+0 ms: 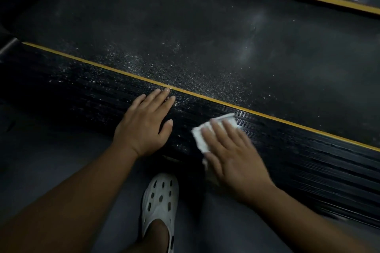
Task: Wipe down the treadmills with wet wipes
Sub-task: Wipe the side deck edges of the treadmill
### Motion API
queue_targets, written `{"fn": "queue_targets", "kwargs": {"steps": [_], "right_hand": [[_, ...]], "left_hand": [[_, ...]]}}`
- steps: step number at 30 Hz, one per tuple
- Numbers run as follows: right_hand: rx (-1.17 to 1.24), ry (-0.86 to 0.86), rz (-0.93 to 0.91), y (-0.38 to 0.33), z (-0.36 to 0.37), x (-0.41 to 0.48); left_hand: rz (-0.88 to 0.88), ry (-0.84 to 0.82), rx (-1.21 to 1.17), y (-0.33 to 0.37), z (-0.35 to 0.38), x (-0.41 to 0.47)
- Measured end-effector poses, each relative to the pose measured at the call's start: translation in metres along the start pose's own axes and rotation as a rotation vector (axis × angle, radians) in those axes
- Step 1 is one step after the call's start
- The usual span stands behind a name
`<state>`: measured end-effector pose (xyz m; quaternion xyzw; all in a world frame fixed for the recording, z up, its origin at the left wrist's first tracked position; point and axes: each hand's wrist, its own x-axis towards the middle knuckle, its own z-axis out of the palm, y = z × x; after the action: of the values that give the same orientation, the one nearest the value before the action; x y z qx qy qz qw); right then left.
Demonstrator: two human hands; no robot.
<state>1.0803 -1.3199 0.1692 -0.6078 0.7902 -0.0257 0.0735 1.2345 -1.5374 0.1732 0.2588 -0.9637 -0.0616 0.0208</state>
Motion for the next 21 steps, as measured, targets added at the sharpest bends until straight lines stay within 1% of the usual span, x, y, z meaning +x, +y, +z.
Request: {"fn": "queue_targets", "kwargs": {"steps": [3, 4, 5, 6, 8, 10, 11, 12, 14, 15, 16, 17, 19, 21], "right_hand": [[0.025, 0.062, 0.248, 0.017, -0.006, 0.008], [0.051, 0.047, 0.31, 0.011, -0.006, 0.021], [0.074, 0.042, 0.329, 0.0, -0.006, 0.033], [0.087, 0.038, 0.31, -0.013, -0.007, 0.042], [0.083, 0.052, 0.194, -0.029, -0.002, 0.047], [0.045, 0.064, 0.113, -0.023, 0.004, 0.031], [0.013, 0.074, 0.125, -0.014, 0.007, 0.02], [-0.001, 0.079, 0.191, -0.004, 0.008, 0.009], [0.013, 0.105, 0.42, 0.005, 0.004, 0.003], [0.03, 0.098, 0.525, 0.0, 0.003, 0.01], [0.043, 0.099, 0.575, -0.011, 0.003, 0.023], [0.058, 0.097, 0.557, -0.027, 0.003, 0.038], [0.083, 0.104, 0.413, -0.056, 0.006, 0.059], [0.101, 0.107, 0.299, -0.06, 0.008, 0.054]], "left_hand": [[0.002, 0.002, -0.005, 0.001, 0.0, -0.001], [0.002, 0.003, -0.005, 0.001, 0.0, -0.001], [0.002, 0.003, -0.003, 0.001, -0.001, 0.0], [0.0, 0.003, 0.0, 0.001, -0.001, 0.0], [-0.006, 0.013, 0.005, 0.001, -0.002, 0.001], [0.0, 0.008, -0.005, 0.001, -0.002, 0.001], [-0.001, 0.001, -0.013, 0.001, -0.002, 0.001], [-0.003, -0.005, -0.021, 0.001, -0.001, 0.0], [-0.008, -0.01, -0.026, 0.001, 0.001, -0.001], [-0.007, -0.009, -0.024, 0.001, 0.002, 0.0], [-0.008, -0.004, -0.021, 0.002, 0.002, 0.0], [-0.008, 0.003, -0.02, 0.002, 0.002, 0.001], [-0.012, 0.012, -0.025, 0.003, -0.001, 0.001], [-0.014, 0.006, -0.029, 0.003, -0.003, 0.001]]}}
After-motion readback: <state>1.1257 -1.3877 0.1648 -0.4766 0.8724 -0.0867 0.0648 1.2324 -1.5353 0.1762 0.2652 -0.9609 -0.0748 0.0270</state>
